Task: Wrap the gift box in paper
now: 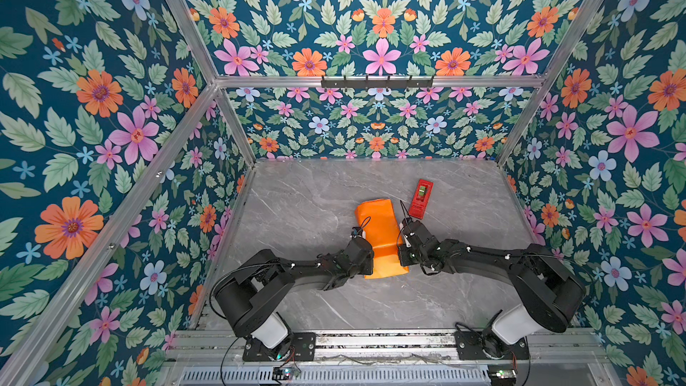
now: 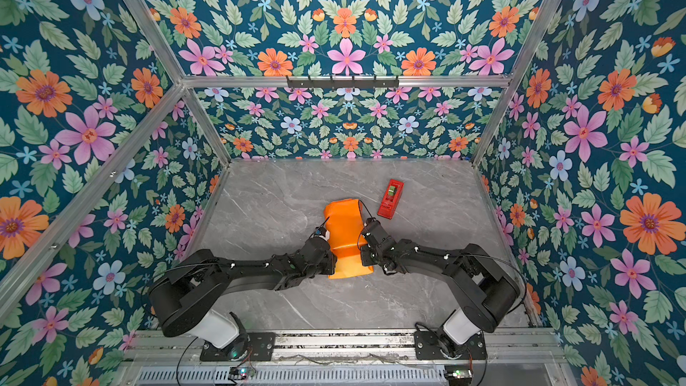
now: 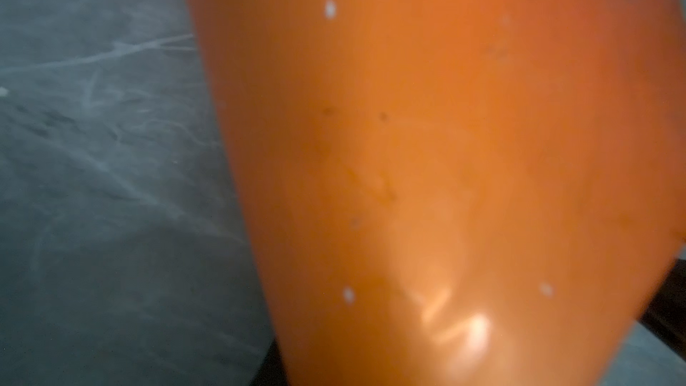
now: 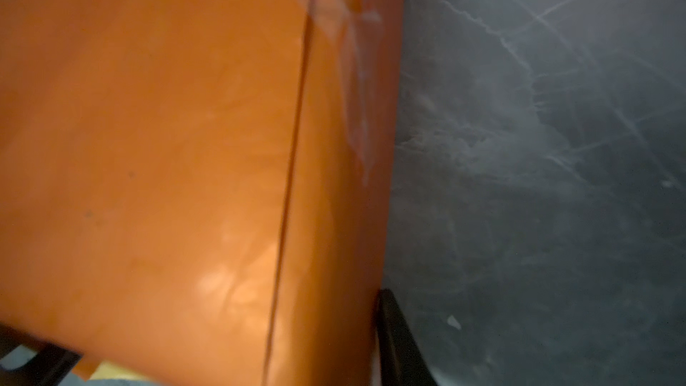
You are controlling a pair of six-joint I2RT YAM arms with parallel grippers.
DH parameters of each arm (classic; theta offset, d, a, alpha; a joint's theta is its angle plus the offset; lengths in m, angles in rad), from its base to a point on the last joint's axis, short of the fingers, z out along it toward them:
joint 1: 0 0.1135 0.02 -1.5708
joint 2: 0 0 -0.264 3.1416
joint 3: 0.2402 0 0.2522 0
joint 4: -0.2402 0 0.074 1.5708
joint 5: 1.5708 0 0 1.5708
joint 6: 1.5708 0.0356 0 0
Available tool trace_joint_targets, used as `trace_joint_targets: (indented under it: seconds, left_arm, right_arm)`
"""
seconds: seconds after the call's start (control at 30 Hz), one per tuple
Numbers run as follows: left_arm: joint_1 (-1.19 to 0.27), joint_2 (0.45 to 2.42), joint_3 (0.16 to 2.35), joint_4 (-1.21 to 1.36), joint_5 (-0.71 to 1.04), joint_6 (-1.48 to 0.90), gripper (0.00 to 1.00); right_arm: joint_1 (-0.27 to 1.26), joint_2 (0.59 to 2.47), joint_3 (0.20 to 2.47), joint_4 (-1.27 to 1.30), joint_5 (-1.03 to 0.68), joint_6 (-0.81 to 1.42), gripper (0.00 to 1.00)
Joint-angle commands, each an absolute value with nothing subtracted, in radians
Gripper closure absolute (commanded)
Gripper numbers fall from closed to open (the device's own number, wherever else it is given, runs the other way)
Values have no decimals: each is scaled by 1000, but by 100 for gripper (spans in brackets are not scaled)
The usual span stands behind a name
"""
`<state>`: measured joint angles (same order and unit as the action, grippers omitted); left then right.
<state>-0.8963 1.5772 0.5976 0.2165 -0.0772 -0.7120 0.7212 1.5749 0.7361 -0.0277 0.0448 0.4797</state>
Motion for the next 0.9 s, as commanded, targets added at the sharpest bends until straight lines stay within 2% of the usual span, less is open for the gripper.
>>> trace_joint_targets:
  seconds: [0.0, 0.13, 0.27, 0.3, 0.43, 0.53, 0.6, 0.73, 0.87]
  left_arm:
    - [-899, 1588, 606, 204, -126, -748, 82]
    - [-901, 1613, 615, 220, -130, -755, 89]
    - [-901, 1618, 618, 224, -122, -757, 92]
    - [-902, 1615, 618, 222, -117, -757, 90]
    - [-910, 1589, 605, 199, -107, -766, 68]
    - [-922, 1568, 587, 185, -104, -783, 64]
    - [-928, 1561, 575, 183, -104, -798, 65]
    - [-933, 1567, 563, 188, -108, -814, 77]
    - [-936, 1596, 585, 192, -107, -811, 88]
  right_arm:
    - [728, 1593, 744, 14, 110, 528, 84]
    - [727, 1618, 752, 43, 120, 552, 90]
    - [729, 1622, 746, 55, 119, 567, 91]
    - [727, 1619, 745, 53, 115, 568, 91]
    - [728, 1598, 734, 37, 102, 576, 82]
    - [727, 1580, 717, 25, 87, 586, 74]
    - [729, 1565, 701, 22, 79, 599, 70]
    - [728, 1549, 670, 23, 71, 618, 69]
    - [727, 1567, 670, 31, 76, 620, 78]
